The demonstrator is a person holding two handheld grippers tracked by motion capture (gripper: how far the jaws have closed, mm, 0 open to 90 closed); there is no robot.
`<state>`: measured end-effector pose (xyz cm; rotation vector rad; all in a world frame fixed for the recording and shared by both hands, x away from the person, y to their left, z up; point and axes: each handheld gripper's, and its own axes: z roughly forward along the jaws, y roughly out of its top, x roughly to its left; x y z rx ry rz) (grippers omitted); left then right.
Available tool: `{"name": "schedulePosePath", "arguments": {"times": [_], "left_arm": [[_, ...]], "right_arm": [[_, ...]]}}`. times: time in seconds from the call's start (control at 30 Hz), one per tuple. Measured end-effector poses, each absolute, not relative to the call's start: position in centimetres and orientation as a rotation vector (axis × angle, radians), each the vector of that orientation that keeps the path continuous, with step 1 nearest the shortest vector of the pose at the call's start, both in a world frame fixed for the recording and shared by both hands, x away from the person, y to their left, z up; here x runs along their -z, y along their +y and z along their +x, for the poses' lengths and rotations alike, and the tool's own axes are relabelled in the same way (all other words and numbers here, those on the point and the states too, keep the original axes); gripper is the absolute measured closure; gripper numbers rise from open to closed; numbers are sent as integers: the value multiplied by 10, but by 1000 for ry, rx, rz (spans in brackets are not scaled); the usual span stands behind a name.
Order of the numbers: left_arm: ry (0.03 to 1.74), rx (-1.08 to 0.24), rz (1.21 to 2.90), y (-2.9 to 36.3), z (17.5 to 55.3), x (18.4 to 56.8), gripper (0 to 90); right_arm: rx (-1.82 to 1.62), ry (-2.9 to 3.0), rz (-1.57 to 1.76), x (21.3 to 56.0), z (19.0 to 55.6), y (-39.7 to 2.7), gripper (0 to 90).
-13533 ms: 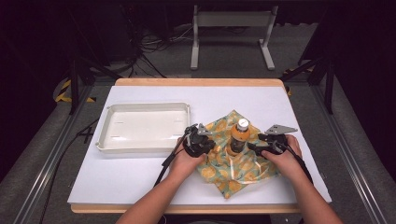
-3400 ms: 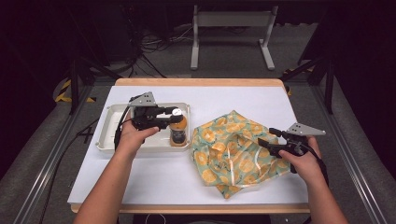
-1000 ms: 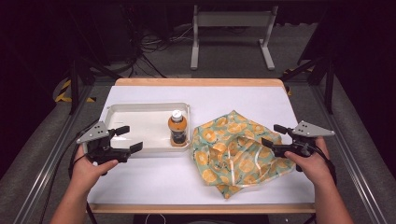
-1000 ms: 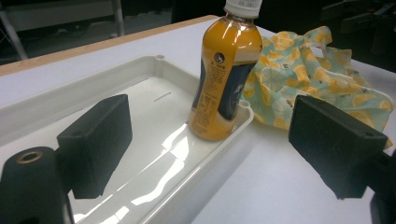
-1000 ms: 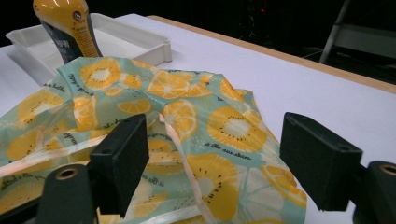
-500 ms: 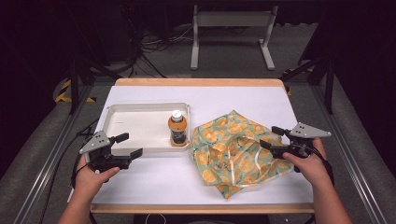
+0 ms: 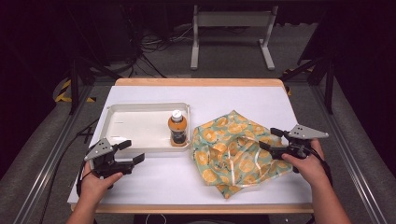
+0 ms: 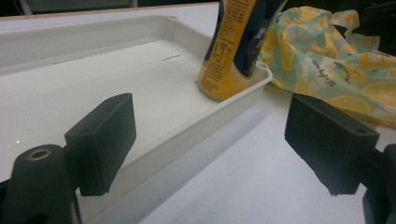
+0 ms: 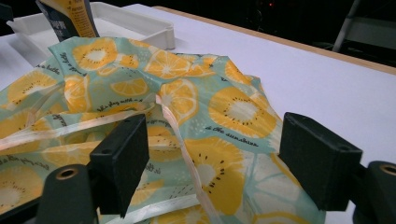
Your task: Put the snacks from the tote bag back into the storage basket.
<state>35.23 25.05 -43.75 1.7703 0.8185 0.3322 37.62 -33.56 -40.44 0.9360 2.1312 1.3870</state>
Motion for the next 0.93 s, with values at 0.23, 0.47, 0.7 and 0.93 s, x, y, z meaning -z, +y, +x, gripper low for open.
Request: {"name": "schedulePosePath", "arguments": {"times": [0.23,0.47,0.7,0.93], "left_arm": [[820,-328,1842,245,350,445,169],[861,-288,1860,243,351,455,181],[873,-309,1867,241,351,454,177],[868,-316,1864,240,351,454,179]], "right_arm": [[-1364,2157,928,410,378,-332,247],[-1334,2185,924,417,379,-327,247],[-1293,2215,907,421,380,-323,240],[-1304,2204,906,419,379,-323,240]]}}
